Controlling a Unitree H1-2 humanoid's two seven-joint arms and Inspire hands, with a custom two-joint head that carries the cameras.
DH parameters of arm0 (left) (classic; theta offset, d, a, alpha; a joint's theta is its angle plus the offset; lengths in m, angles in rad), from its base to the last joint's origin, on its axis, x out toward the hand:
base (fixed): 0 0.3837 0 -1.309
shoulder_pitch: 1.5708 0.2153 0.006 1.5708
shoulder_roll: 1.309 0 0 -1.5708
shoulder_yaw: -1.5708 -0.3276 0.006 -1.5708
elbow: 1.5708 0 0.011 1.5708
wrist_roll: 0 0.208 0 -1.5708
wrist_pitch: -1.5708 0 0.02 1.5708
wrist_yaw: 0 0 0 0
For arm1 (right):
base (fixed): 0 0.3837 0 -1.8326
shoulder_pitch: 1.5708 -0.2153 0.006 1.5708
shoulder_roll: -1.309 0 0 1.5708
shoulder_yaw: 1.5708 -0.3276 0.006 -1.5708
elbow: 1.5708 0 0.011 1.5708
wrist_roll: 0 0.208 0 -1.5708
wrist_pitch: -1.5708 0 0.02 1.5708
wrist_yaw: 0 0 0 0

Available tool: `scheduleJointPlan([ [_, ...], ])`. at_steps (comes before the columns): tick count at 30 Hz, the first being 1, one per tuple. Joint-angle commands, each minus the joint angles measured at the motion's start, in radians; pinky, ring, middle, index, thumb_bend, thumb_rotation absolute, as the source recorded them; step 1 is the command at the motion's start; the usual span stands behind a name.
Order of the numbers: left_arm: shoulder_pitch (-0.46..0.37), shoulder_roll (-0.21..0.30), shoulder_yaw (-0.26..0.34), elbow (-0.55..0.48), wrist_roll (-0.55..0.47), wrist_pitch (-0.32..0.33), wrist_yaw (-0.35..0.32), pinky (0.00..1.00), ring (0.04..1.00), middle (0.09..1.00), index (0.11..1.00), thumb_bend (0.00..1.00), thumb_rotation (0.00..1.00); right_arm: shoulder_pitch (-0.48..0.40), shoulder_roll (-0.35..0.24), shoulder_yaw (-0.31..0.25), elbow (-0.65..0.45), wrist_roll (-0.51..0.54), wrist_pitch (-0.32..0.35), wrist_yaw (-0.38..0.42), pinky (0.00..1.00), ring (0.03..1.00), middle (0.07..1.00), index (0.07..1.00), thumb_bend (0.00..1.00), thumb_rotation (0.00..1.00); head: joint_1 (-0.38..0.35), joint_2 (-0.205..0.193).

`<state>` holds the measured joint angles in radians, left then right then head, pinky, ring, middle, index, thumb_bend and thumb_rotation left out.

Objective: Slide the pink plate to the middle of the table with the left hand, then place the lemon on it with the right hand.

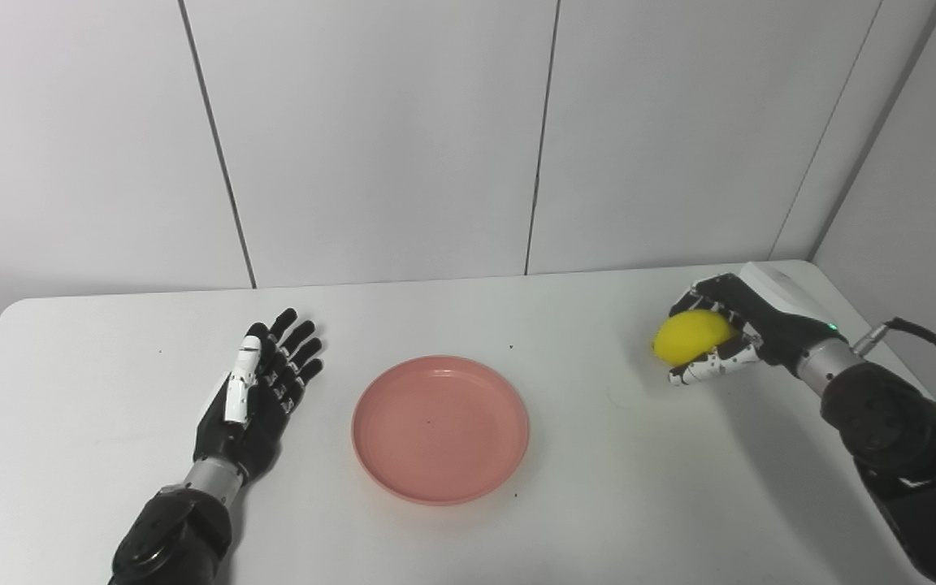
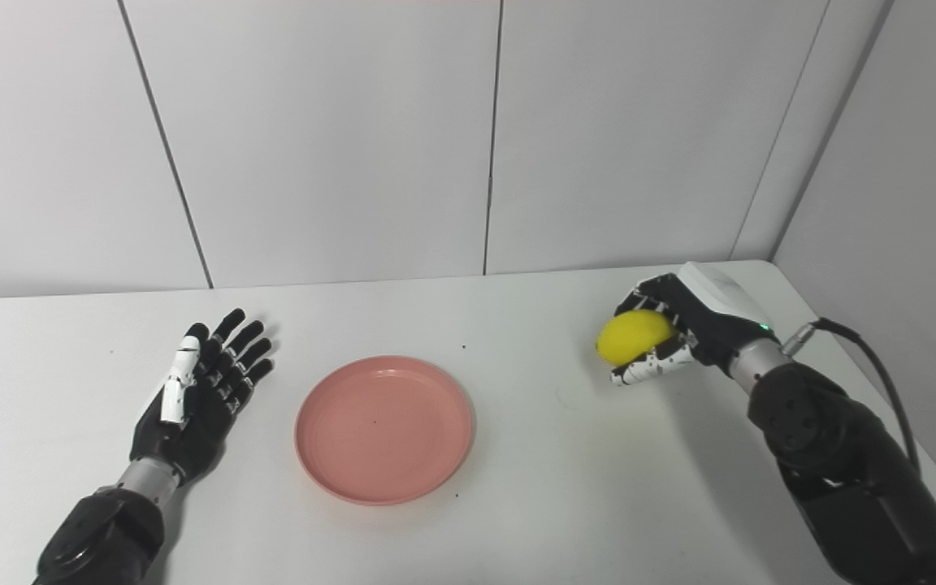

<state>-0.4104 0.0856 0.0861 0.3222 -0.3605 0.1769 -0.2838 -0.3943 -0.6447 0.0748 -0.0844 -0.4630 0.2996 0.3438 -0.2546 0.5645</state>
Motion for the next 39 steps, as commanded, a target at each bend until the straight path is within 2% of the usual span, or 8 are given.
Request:
scheduleJointPlan([
  [1,0.002,-0.009,-0.004,-0.006,0.015,0.005,0.015,0.96,0.951,0.951,0.946,0.46,1.00,-0.060,-0.005,-0.002,-0.039,-0.008,0.017,0.001,0.33,0.369,0.432,0.450,0.44,0.17,0.005,-0.001],
  [5,0.001,-0.012,-0.002,-0.002,0.008,0.005,0.012,0.97,0.956,0.957,0.953,0.45,1.00,-0.095,0.019,0.024,-0.039,-0.012,-0.007,0.008,0.32,0.363,0.425,0.447,0.44,0.16,0.011,-0.004],
  [10,0.006,-0.017,-0.006,-0.013,0.012,0.002,0.015,0.97,0.956,0.959,0.952,0.45,1.00,-0.139,0.058,0.060,-0.048,-0.036,0.007,0.019,0.32,0.375,0.436,0.463,0.43,0.20,0.023,-0.005],
  [15,0.010,-0.023,-0.005,-0.019,0.011,0.006,0.021,0.98,0.956,0.955,0.951,0.45,1.00,-0.172,0.099,0.083,-0.043,-0.052,0.003,0.026,0.32,0.363,0.431,0.456,0.44,0.17,0.035,-0.007],
  [20,0.011,-0.034,-0.002,-0.019,0.009,0.008,0.034,0.97,0.953,0.953,0.949,0.45,1.00,-0.198,0.140,0.102,-0.018,-0.053,-0.029,0.012,0.29,0.337,0.406,0.422,0.45,0.14,0.054,-0.013],
  [22,0.013,-0.037,-0.004,-0.020,0.012,0.006,0.037,0.97,0.953,0.953,0.949,0.45,1.00,-0.205,0.155,0.106,-0.017,-0.049,-0.022,0.018,0.29,0.336,0.406,0.417,0.45,0.16,0.062,-0.015],
  [31,0.017,-0.044,-0.008,-0.015,0.013,-0.017,0.037,0.97,0.960,0.959,0.952,0.45,1.00,-0.241,0.221,0.146,0.004,-0.051,-0.032,0.021,0.31,0.361,0.431,0.448,0.44,0.17,0.095,-0.019],
  [39,0.020,-0.051,-0.006,-0.017,0.013,-0.028,0.045,0.97,0.961,0.960,0.948,0.45,1.00,-0.268,0.316,0.191,0.046,-0.047,-0.051,0.004,0.30,0.356,0.425,0.454,0.44,0.18,0.135,-0.017],
])
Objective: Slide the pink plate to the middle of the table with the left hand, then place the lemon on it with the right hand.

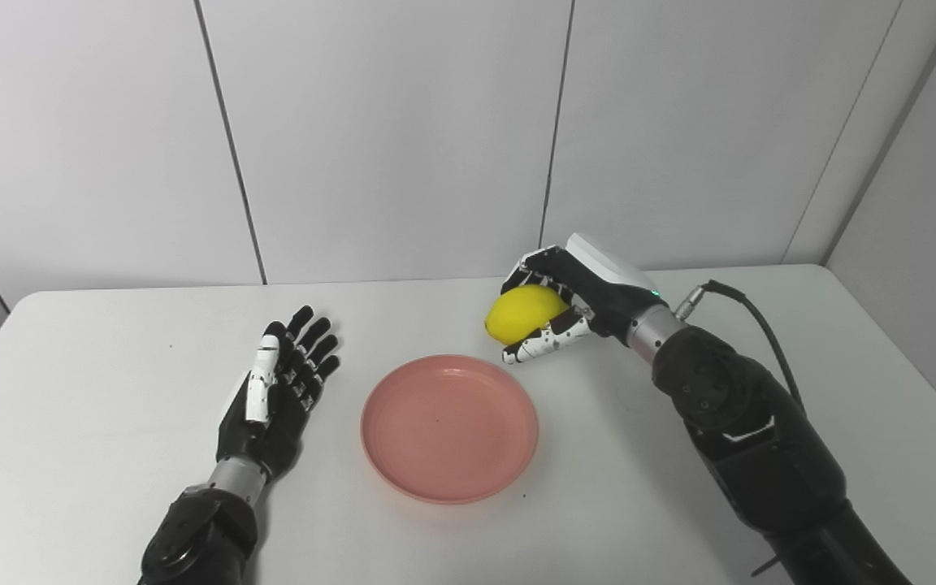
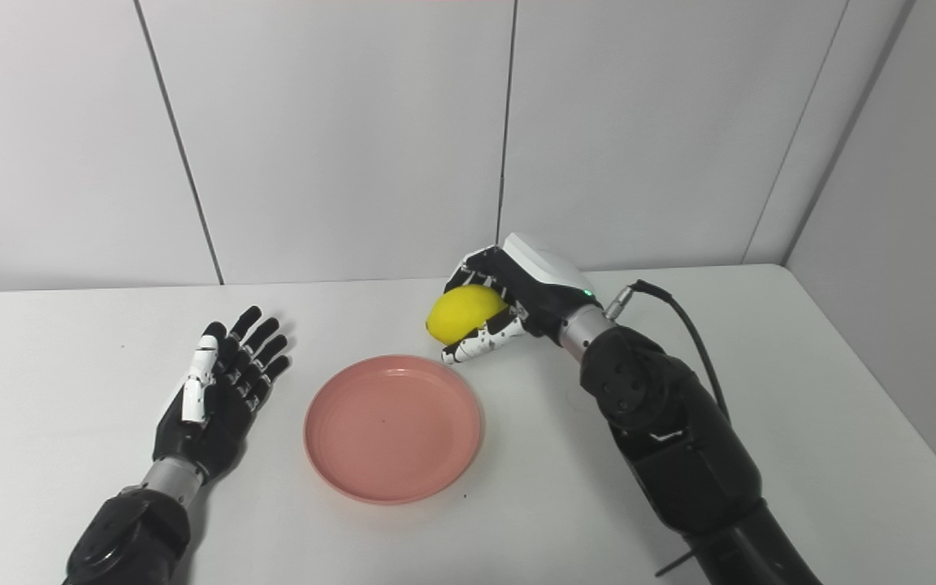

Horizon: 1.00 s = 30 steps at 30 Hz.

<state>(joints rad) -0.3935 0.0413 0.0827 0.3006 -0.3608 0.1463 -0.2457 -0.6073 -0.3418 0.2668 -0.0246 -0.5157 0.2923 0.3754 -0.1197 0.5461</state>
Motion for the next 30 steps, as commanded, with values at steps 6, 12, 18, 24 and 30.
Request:
scheduleJointPlan([
  [6,0.006,-0.016,0.000,-0.014,0.009,0.016,0.023,0.97,0.957,0.957,0.952,0.43,1.00,-0.062,0.069,0.039,0.017,0.001,-0.073,-0.031,0.30,0.354,0.418,0.454,0.43,0.17,0.021,0.001],
  [12,0.008,-0.023,-0.003,-0.023,0.020,0.014,0.042,0.95,0.951,0.953,0.946,0.43,1.00,-0.054,0.113,0.072,0.043,-0.017,-0.091,-0.048,0.30,0.348,0.407,0.432,0.44,0.24,0.050,0.002],
  [18,0.008,-0.030,-0.004,-0.028,0.032,0.012,0.050,0.96,0.950,0.951,0.940,0.44,1.00,-0.046,0.136,0.105,0.049,-0.036,-0.079,-0.052,0.30,0.354,0.411,0.440,0.44,0.23,0.072,0.006],
  [24,0.007,-0.039,-0.004,-0.044,0.037,0.028,0.070,0.96,0.944,0.944,0.932,0.45,1.00,-0.036,0.140,0.131,0.075,-0.036,-0.115,-0.064,0.33,0.384,0.439,0.469,0.44,0.16,0.084,0.010],
  [30,0.008,-0.038,-0.002,-0.047,0.037,0.029,0.069,0.96,0.946,0.945,0.937,0.45,1.00,-0.026,0.146,0.148,0.105,-0.054,-0.130,-0.076,0.30,0.369,0.427,0.464,0.44,0.15,0.083,0.017],
])
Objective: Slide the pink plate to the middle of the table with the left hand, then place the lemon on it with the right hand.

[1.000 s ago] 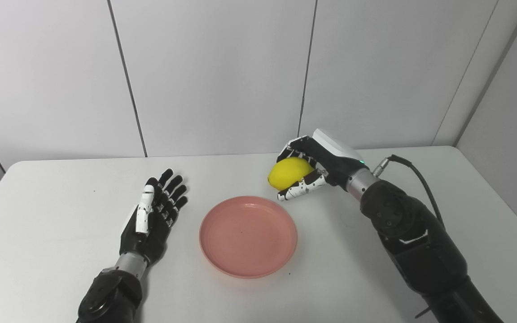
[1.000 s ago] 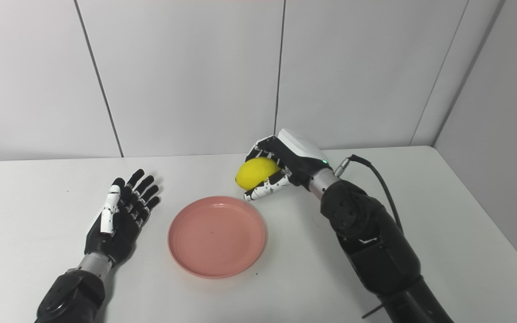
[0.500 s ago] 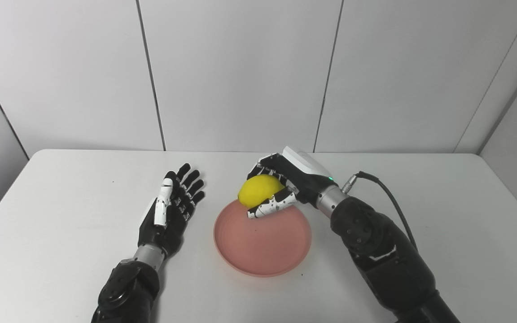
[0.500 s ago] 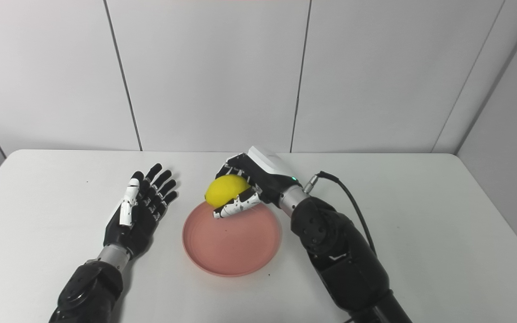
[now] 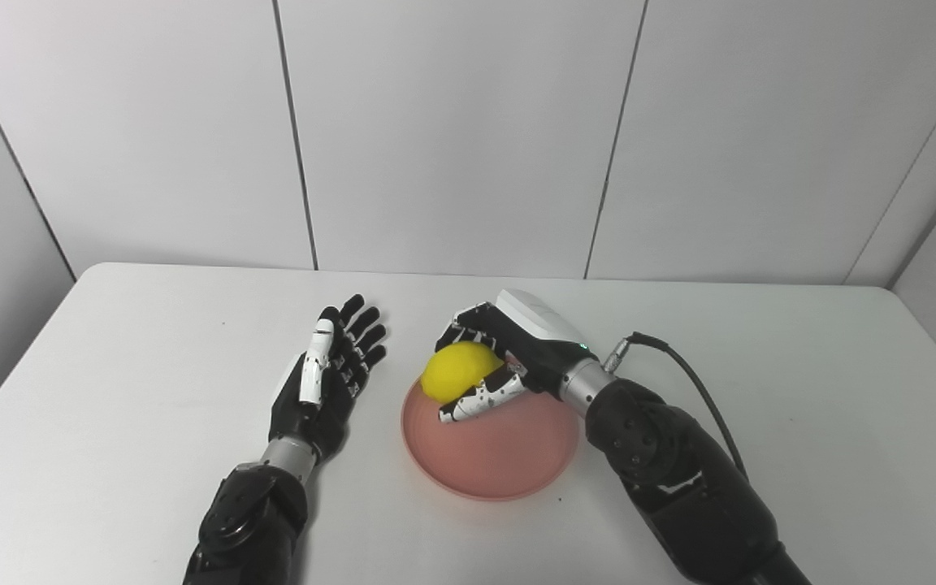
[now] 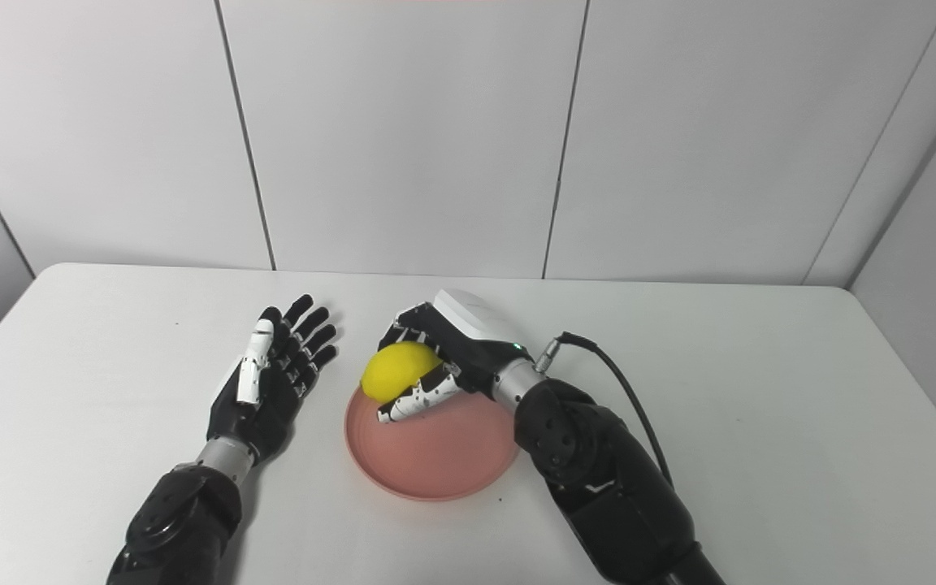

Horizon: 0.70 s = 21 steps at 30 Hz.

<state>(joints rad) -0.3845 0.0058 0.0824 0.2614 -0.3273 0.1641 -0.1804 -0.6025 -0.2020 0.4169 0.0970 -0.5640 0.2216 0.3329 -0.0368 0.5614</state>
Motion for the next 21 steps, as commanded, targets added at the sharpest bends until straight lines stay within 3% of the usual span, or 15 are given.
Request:
scheduleJointPlan([
  [1,-0.001,-0.002,-0.002,-0.008,0.003,0.010,0.002,0.96,0.947,0.946,0.937,0.45,1.00,-0.028,0.005,0.004,-0.008,-0.011,-0.069,-0.037,0.30,0.369,0.427,0.466,0.45,0.15,0.000,0.002],
  [21,-0.005,-0.006,-0.003,-0.018,0.007,0.028,0.011,0.96,0.943,0.945,0.935,0.44,1.00,0.004,-0.013,0.058,0.063,-0.139,-0.123,-0.104,0.30,0.381,0.449,0.517,0.46,0.17,-0.001,0.009],
])
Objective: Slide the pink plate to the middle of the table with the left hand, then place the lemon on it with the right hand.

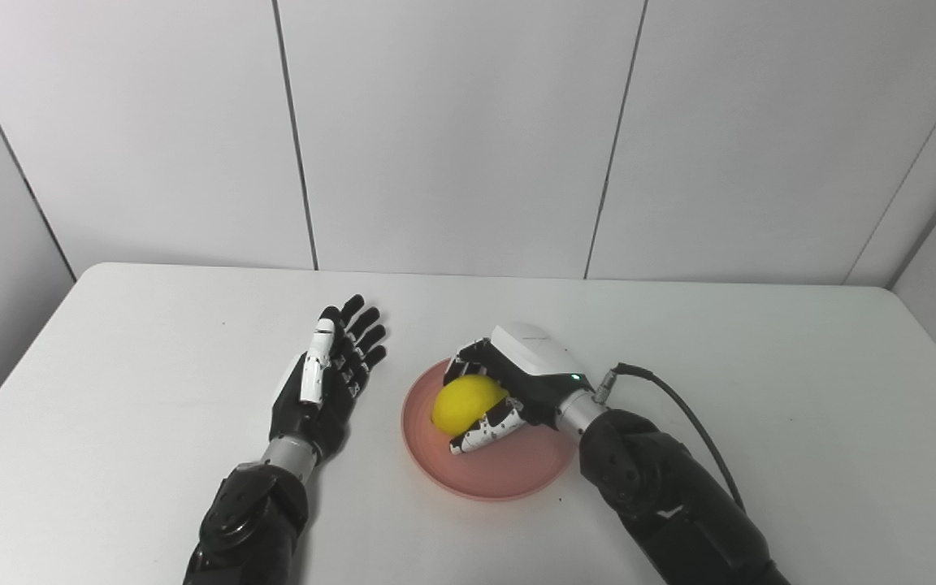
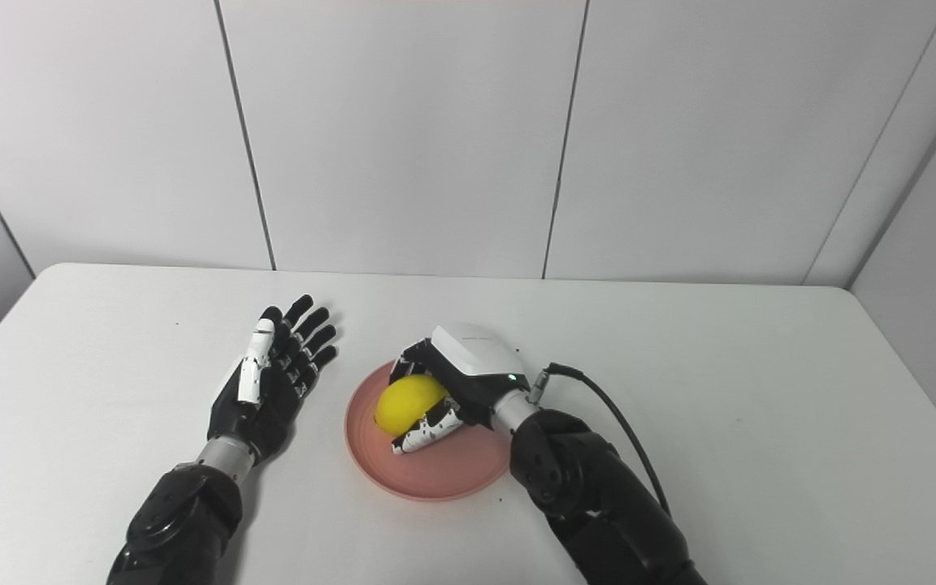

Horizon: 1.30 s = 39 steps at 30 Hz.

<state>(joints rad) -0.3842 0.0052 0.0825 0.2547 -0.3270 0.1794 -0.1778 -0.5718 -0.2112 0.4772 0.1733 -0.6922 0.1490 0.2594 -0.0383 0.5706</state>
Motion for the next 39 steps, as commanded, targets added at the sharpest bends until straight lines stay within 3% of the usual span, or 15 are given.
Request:
scheduleJointPlan([
  [1,-0.005,-0.005,-0.004,-0.012,0.008,0.013,0.009,0.96,0.943,0.945,0.936,0.44,1.00,-0.025,-0.006,0.001,-0.013,-0.020,-0.054,-0.036,0.30,0.381,0.449,0.518,0.46,0.18,0.001,0.000],
  [11,-0.005,-0.008,0.000,-0.014,0.006,0.017,0.008,0.96,0.944,0.944,0.936,0.44,1.00,-0.012,-0.008,0.016,-0.020,-0.084,-0.055,-0.072,0.28,0.362,0.444,0.541,0.49,0.21,0.000,0.001],
  [17,-0.004,-0.007,-0.001,-0.013,0.010,0.014,0.006,0.96,0.944,0.945,0.937,0.44,1.00,-0.007,-0.003,0.013,-0.045,-0.124,-0.021,-0.065,0.28,0.351,0.433,0.500,0.66,0.38,-0.001,0.000],
  [19,-0.004,-0.008,-0.001,-0.015,0.011,0.017,0.009,0.95,0.941,0.941,0.934,0.44,1.00,-0.005,-0.005,0.015,-0.053,-0.143,-0.024,-0.067,0.33,0.415,0.491,0.535,0.74,0.42,-0.002,0.000],
  [21,-0.003,-0.008,-0.002,-0.016,0.013,0.018,0.010,0.95,0.941,0.940,0.935,0.44,1.00,-0.003,-0.006,0.014,-0.058,-0.154,-0.031,-0.071,0.46,0.529,0.591,0.591,0.84,0.45,-0.002,0.000],
  [26,-0.002,-0.009,-0.002,-0.019,0.011,0.020,0.011,0.95,0.940,0.940,0.936,0.44,1.00,0.002,-0.005,0.004,-0.062,-0.157,-0.043,-0.077,0.53,0.599,0.655,0.645,0.93,0.48,-0.002,0.000],
  [31,-0.003,-0.007,-0.003,-0.013,0.013,0.013,0.006,0.96,0.944,0.943,0.938,0.45,1.00,0.006,-0.004,-0.006,-0.082,-0.150,-0.038,-0.067,0.55,0.636,0.705,0.702,1.00,0.53,-0.003,0.000],
  [39,-0.003,-0.007,-0.002,-0.009,0.010,0.008,0.003,0.96,0.946,0.947,0.937,0.44,1.00,0.017,-0.003,-0.026,-0.121,-0.132,-0.048,-0.064,0.55,0.654,0.740,0.757,1.00,0.55,-0.004,0.000],
])
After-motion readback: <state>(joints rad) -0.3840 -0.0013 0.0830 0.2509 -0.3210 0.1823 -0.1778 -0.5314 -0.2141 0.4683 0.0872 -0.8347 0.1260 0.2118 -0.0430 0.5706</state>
